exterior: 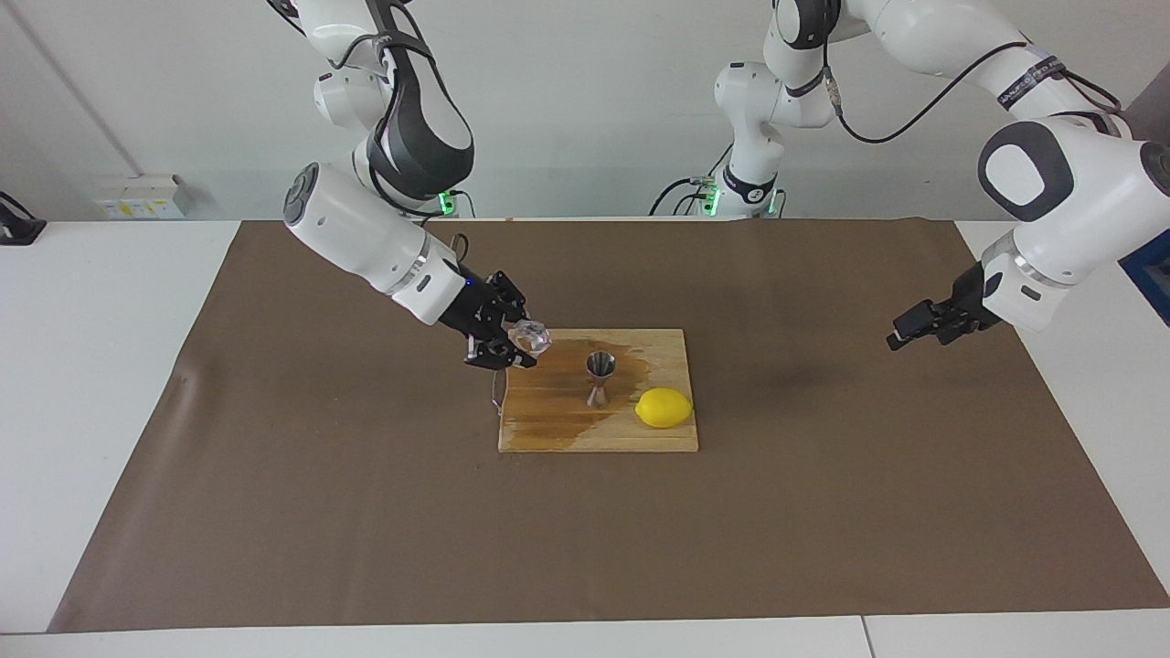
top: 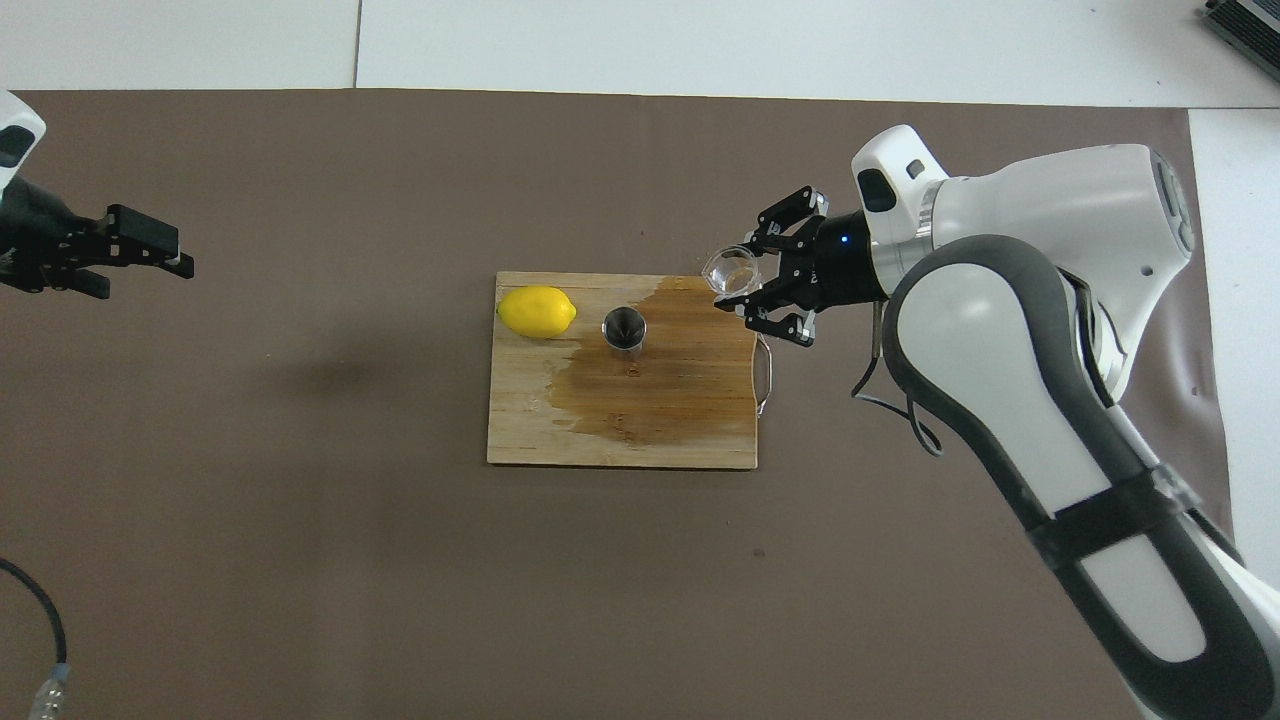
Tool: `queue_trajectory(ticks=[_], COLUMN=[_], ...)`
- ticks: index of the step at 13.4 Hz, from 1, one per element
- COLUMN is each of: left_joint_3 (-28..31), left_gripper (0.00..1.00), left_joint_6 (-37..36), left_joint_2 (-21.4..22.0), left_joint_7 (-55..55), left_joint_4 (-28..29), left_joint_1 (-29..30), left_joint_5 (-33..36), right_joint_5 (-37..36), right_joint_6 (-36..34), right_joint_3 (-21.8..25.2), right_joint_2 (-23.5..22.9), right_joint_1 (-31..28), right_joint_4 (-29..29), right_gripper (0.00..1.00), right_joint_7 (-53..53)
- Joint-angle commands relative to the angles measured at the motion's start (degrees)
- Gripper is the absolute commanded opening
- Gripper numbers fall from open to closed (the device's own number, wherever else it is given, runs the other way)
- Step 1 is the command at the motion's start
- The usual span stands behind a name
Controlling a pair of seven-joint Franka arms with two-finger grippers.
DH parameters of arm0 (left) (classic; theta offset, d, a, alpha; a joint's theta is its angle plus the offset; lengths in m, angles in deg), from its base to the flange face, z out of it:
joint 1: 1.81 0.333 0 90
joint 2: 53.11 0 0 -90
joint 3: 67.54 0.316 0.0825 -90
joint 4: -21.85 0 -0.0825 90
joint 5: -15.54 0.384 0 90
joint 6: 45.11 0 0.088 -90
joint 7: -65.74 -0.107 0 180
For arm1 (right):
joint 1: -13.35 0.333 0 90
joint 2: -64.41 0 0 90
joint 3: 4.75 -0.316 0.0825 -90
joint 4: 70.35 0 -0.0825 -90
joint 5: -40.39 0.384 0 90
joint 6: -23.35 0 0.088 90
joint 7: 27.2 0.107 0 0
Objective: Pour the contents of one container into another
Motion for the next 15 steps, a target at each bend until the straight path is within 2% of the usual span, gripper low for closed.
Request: queue_trajectory(ticks=[1, 4, 7, 10, 12, 15], left_joint_3=[0.1, 0.1, 0.1, -0.3, -4.0, -15.0], left_gripper=[1.0, 1.0, 1.0, 1.0, 1.0, 1.0], left_joint_6=[3.7, 4.1, 2.9, -0.1, -1.4, -1.3], left_joint_2=[0.8, 1.3, 3.7, 5.4, 5.4, 7.2], left_joint_7=[-2.0, -1.1, 3.2, 6.9, 8.5, 10.7], left_joint_4=[0.3, -0.4, -0.4, -0.4, -0.6, -0.6], left_joint_1=[-2.2, -3.8, -3.9, -4.8, -2.5, 5.9], left_joint_5=[3.1, 3.4, 3.5, 5.2, 6.3, 10.0], right_joint_5=[-4.1, -4.8, -3.8, -3.5, -3.5, -3.7], right_joint_6=[2.5, 7.8, 11.5, 11.8, 8.5, 5.8], right_joint_3=[0.0, 0.0, -0.1, -0.2, -0.2, -0.2], right_joint_2=[-0.5, -1.2, -1.4, -2.1, -1.9, -1.5], right_joint_1=[1.5, 4.0, 5.9, 6.7, 6.8, 7.0], right_joint_4=[0.7, -0.4, -2.0, -2.9, -2.9, -3.0], right_gripper=[0.0, 0.0, 0.0, 0.0, 0.0, 0.0], right_joint_7=[4.1, 6.0, 6.5, 6.8, 6.8, 6.7])
